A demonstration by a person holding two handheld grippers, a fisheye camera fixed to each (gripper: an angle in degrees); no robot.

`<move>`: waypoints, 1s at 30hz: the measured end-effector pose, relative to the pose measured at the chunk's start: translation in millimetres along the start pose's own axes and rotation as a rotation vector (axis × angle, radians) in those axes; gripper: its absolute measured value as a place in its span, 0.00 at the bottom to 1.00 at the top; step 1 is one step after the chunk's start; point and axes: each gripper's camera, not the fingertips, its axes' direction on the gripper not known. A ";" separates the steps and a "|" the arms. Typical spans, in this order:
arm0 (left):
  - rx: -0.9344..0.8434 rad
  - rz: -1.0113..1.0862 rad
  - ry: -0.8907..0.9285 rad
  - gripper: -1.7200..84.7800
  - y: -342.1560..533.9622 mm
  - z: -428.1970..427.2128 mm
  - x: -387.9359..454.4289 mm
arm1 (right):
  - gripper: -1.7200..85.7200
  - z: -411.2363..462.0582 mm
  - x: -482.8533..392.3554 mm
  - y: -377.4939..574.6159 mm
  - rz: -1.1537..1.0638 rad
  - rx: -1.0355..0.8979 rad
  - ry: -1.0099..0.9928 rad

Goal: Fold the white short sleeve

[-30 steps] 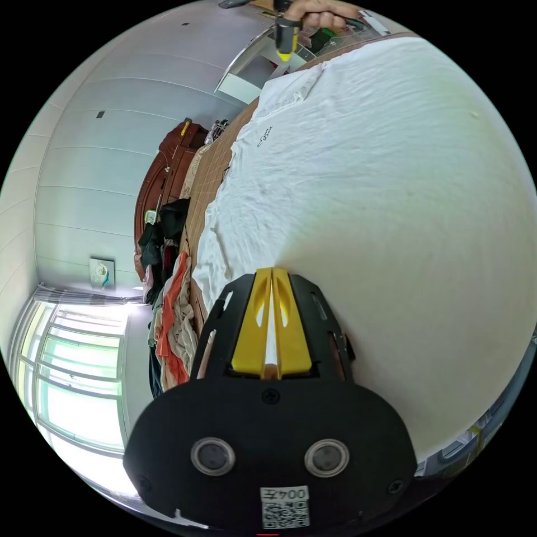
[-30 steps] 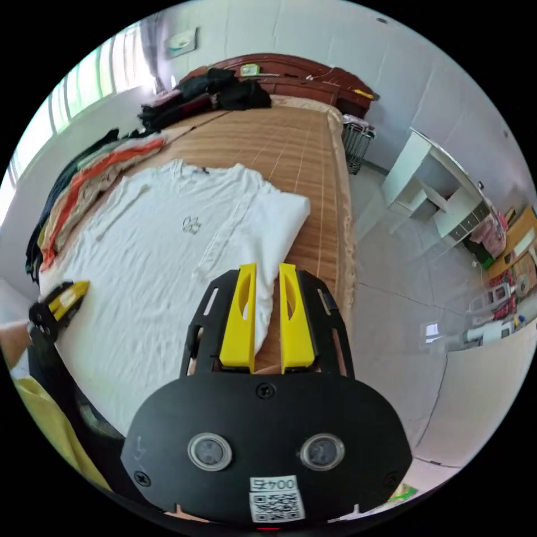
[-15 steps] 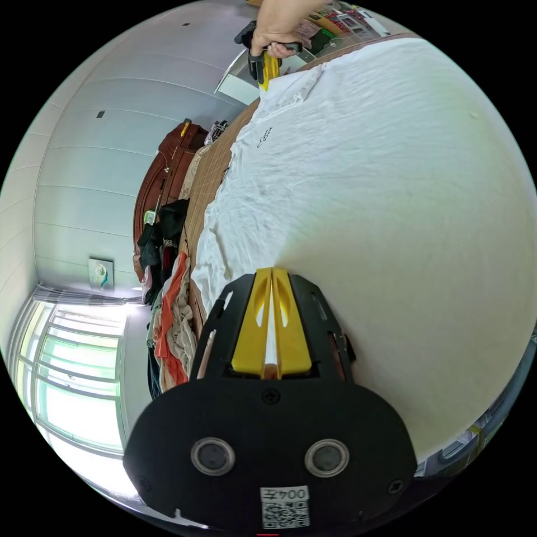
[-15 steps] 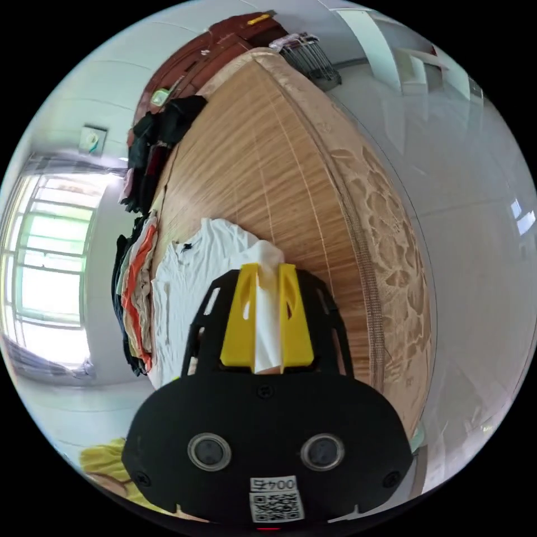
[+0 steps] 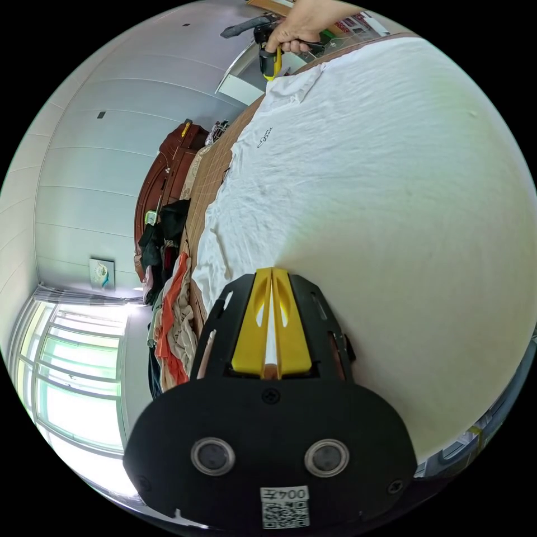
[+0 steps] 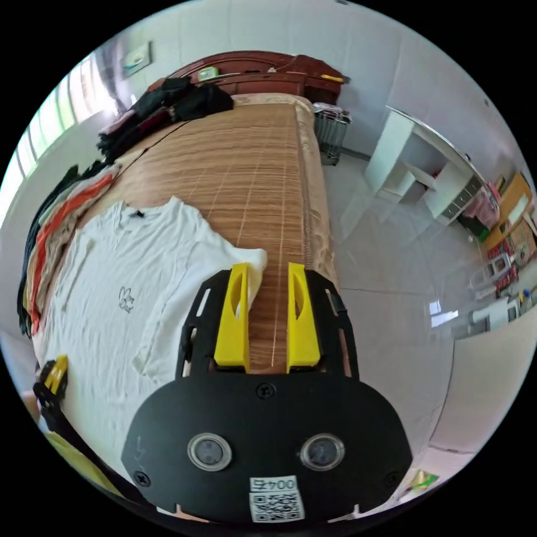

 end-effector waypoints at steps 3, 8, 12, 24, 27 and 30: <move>0.001 0.000 -0.002 0.02 -0.5 -0.3 0.7 | 0.09 -34.5 -9.1 27.0 -0.060 -0.014 -0.105; 0.001 0.000 -0.005 0.02 -1.5 -0.9 1.6 | 0.09 -66.7 -48.1 86.6 -0.265 -0.064 -0.077; 0.000 0.001 -0.007 0.02 -2.5 -1.8 2.1 | 0.09 -76.1 -73.5 114.7 -0.411 -0.071 -0.001; 0.001 0.001 -0.012 0.02 -4.4 -6.4 3.3 | 0.07 -105.6 -90.0 106.9 -0.383 -0.052 -0.042; 0.000 0.001 -0.010 0.02 -4.9 -8.1 3.1 | 0.08 -103.2 -99.6 85.4 -0.260 -0.038 -0.188; 0.000 0.001 -0.010 0.02 -5.2 -10.0 3.1 | 0.10 -88.7 -133.1 73.8 -0.277 -0.053 -0.135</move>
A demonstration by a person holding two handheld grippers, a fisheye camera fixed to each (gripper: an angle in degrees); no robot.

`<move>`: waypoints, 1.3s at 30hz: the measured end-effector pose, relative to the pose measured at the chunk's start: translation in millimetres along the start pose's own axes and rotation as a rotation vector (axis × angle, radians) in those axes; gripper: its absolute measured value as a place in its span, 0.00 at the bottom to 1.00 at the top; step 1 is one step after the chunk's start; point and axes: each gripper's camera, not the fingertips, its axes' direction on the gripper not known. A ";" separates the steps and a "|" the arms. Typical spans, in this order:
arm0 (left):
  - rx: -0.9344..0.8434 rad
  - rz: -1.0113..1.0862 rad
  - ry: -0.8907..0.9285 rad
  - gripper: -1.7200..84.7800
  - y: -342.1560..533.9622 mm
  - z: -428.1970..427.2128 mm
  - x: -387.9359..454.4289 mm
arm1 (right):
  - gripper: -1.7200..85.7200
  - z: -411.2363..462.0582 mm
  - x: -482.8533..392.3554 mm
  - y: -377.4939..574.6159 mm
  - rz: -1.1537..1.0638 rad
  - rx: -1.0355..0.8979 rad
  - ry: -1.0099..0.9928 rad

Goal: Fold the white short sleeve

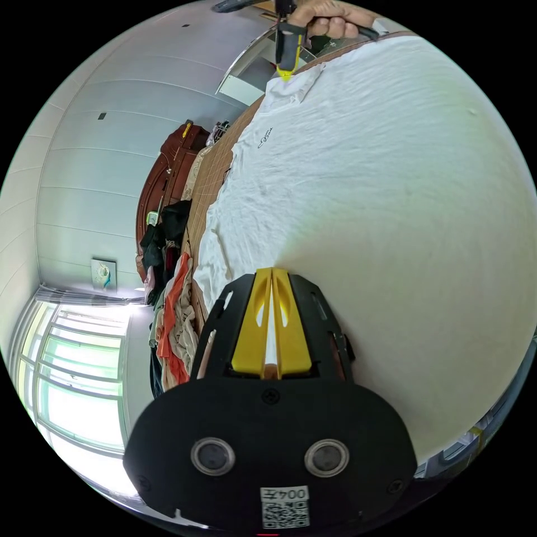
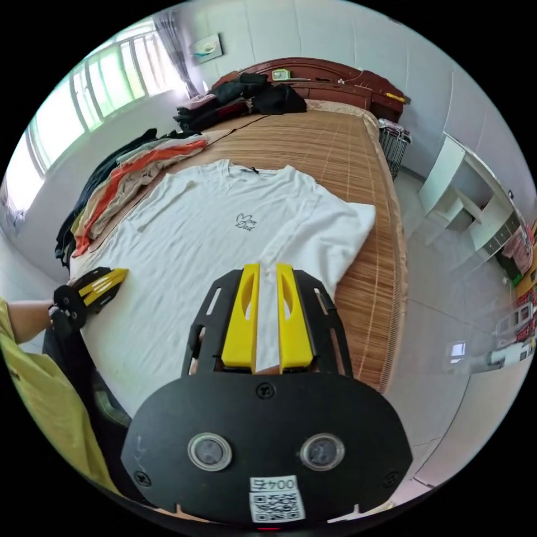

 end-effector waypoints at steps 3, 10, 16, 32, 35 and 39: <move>0.000 -0.001 -0.001 0.02 -0.2 -2.2 0.0 | 0.12 16.2 -16.9 -12.2 -0.013 -0.061 0.084; 0.001 -0.001 -0.002 0.02 -0.4 -8.7 -0.2 | 0.05 7.4 -18.2 -16.4 -0.012 -0.060 0.098; 0.000 -0.001 -0.002 0.02 -0.2 -15.3 -0.5 | 0.06 9.6 -32.6 -11.7 -0.113 -0.093 0.119; 0.000 -0.001 -0.001 0.02 2.2 -38.2 -3.6 | 0.02 -37.1 70.9 -6.3 0.147 -0.111 0.099; 0.000 -0.002 0.000 0.02 3.0 -43.5 -4.7 | 0.03 -38.8 63.6 -8.2 0.091 -0.134 0.135; -0.001 -0.001 0.000 0.02 4.3 -51.3 -6.6 | 0.08 -71.9 61.9 -36.8 0.097 -0.026 0.189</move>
